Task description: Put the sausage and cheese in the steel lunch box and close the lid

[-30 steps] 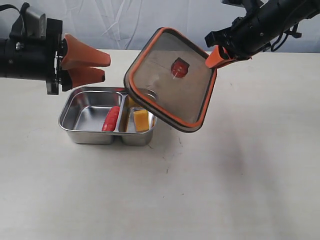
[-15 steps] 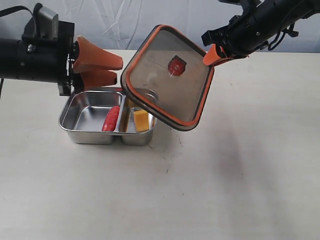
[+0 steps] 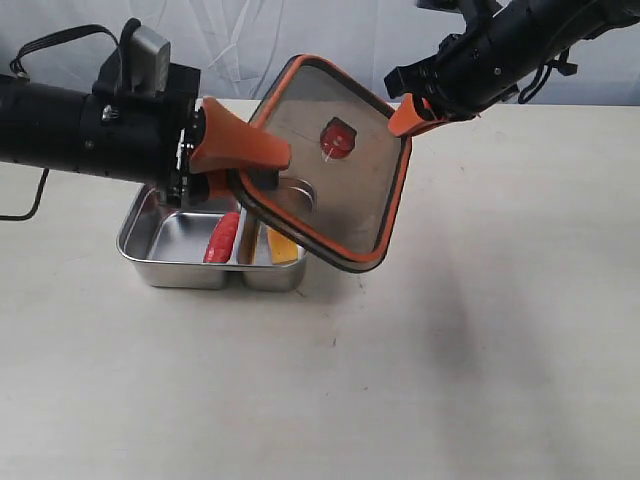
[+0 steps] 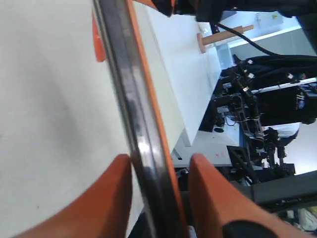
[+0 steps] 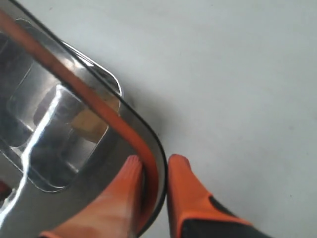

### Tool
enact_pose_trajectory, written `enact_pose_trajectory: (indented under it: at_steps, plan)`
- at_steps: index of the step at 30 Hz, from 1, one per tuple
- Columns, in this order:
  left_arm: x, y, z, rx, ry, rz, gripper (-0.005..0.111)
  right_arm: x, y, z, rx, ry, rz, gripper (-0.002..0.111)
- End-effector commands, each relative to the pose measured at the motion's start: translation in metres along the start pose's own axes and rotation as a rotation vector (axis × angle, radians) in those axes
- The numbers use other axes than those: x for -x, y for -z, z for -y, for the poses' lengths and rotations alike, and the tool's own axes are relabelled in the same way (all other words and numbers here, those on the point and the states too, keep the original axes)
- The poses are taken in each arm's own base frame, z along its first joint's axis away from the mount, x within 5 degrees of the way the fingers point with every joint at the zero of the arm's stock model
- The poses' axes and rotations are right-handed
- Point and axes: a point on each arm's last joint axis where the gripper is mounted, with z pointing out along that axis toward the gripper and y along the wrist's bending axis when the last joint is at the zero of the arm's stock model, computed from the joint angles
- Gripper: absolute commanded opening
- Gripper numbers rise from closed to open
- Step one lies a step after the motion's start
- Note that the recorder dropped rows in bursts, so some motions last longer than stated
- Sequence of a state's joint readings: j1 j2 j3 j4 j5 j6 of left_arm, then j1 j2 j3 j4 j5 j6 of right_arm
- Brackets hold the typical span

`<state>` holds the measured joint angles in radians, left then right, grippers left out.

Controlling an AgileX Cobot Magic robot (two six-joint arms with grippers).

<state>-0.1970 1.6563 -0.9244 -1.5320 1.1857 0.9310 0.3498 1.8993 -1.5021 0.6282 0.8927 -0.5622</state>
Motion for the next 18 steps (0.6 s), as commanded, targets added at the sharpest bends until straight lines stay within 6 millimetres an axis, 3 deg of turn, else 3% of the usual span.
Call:
enact_pose_trajectory:
  at_steps: [1,2,13,15,18]
  plan:
    - [-0.002,-0.001,-0.009,0.098,0.001,-0.014,0.005,0.001,0.002,-0.001,0.004,-0.002,0.016,-0.001]
    - [-0.003,-0.001,-0.011,0.120,-0.011,-0.021,0.000,0.001,0.002,-0.001,0.004,-0.002,0.016,-0.001]
    - [-0.002,0.001,-0.019,0.208,-0.066,-0.020,0.000,0.002,0.002,-0.002,0.010,-0.007,0.017,0.001]
    - [-0.002,0.001,-0.020,0.221,-0.071,-0.021,0.000,0.002,0.002,-0.002,0.010,-0.007,0.017,0.009]
    - [-0.002,0.001,-0.020,0.221,-0.071,-0.021,0.000,0.002,0.002,-0.002,0.010,-0.007,0.017,0.032]
